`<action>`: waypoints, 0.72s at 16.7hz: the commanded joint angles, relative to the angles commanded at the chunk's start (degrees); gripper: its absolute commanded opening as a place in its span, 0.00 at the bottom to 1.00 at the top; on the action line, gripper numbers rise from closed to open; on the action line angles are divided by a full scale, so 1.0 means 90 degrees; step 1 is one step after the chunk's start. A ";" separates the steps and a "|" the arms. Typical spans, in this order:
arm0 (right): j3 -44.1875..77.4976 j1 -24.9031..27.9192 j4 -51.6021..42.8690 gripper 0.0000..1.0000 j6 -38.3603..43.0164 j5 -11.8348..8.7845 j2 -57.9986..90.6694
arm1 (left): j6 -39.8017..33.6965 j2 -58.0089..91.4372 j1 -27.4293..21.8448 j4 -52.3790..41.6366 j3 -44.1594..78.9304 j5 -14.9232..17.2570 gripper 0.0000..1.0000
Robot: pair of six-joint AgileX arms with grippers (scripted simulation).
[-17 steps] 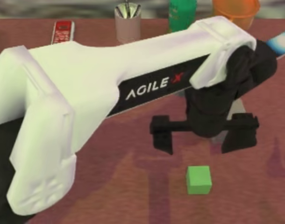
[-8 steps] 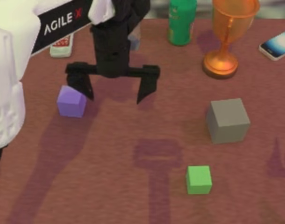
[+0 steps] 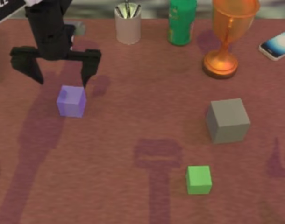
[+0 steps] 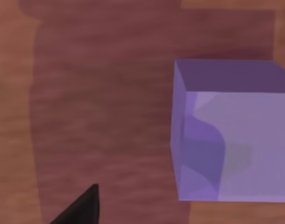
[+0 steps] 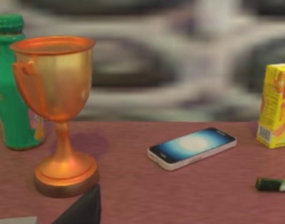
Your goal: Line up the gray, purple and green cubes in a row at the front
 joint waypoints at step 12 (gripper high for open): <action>0.0000 0.0000 0.0000 1.00 0.0000 0.0000 0.0000 | 0.0012 0.0425 0.0007 0.1707 -0.1255 0.0005 1.00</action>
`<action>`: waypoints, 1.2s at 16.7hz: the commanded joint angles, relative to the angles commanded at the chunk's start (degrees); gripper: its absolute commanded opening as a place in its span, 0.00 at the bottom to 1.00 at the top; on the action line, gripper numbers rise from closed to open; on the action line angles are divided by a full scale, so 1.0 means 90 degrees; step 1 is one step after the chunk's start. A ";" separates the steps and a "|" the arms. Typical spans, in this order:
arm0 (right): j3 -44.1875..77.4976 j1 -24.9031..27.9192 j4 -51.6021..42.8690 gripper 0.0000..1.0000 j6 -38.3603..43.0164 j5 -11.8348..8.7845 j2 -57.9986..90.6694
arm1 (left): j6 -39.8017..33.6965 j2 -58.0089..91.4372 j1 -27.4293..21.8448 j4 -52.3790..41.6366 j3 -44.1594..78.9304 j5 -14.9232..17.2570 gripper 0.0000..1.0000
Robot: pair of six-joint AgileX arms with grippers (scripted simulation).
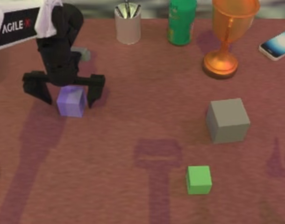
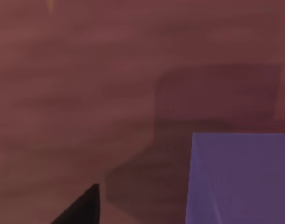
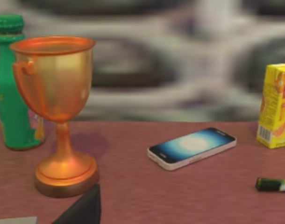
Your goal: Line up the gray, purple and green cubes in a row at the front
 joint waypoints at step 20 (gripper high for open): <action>0.0000 0.0000 0.0000 1.00 0.0000 0.0000 0.0000 | 0.0004 0.0071 0.0003 0.0238 -0.0195 0.0001 0.00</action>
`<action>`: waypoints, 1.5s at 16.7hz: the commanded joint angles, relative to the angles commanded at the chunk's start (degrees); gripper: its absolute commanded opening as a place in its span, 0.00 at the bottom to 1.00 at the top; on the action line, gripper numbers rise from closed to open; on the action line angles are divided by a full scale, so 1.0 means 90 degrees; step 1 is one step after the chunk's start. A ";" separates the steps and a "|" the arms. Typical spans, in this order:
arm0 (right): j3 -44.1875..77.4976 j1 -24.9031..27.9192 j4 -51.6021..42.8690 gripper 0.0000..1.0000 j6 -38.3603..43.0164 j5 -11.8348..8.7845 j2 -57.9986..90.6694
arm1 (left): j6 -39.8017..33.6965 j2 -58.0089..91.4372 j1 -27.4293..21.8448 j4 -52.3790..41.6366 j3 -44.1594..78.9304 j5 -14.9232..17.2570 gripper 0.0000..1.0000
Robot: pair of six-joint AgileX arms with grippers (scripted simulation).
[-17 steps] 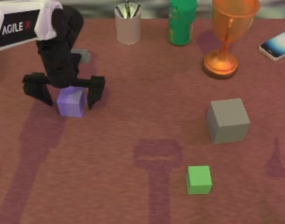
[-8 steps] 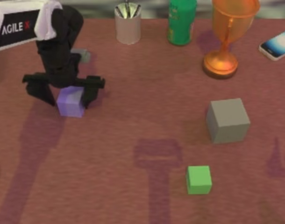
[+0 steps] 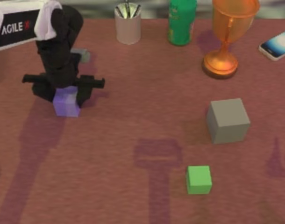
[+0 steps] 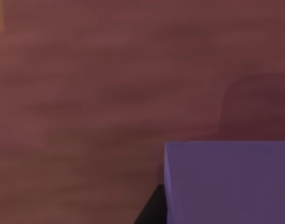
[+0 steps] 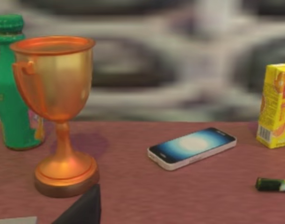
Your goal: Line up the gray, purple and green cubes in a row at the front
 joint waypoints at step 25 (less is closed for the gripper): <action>0.0000 0.0000 0.0000 1.00 0.0000 0.0000 0.0000 | -0.0419 -0.0650 -0.0359 -0.1510 0.0992 -0.0026 0.00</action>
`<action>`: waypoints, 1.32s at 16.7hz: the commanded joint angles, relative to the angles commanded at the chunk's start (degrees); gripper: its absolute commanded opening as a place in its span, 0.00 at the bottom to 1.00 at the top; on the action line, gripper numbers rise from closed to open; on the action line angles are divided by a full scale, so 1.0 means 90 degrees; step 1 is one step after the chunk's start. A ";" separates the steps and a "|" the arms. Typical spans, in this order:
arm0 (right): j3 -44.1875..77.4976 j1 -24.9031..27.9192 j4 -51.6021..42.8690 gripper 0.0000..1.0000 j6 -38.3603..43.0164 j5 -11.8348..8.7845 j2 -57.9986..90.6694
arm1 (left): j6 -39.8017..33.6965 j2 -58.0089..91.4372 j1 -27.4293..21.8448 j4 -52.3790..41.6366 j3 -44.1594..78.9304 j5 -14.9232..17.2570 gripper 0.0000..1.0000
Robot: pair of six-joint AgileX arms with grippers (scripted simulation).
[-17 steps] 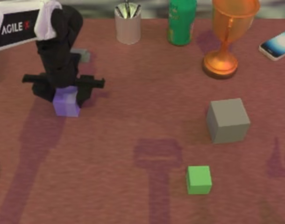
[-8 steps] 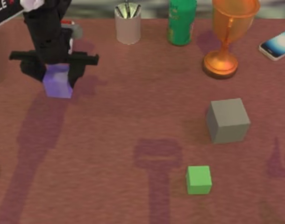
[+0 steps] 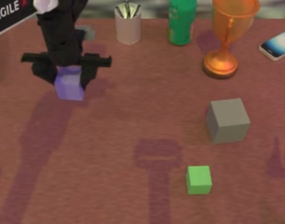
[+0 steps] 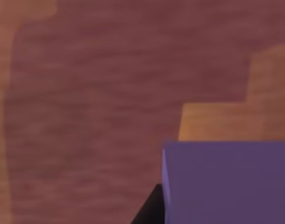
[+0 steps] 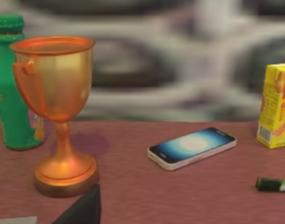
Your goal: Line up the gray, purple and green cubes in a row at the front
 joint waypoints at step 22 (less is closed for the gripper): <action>0.0000 0.0000 0.0000 1.00 0.0000 0.0000 0.0000 | -0.4644 -0.1351 -0.3922 0.0801 -0.2155 -0.0082 0.00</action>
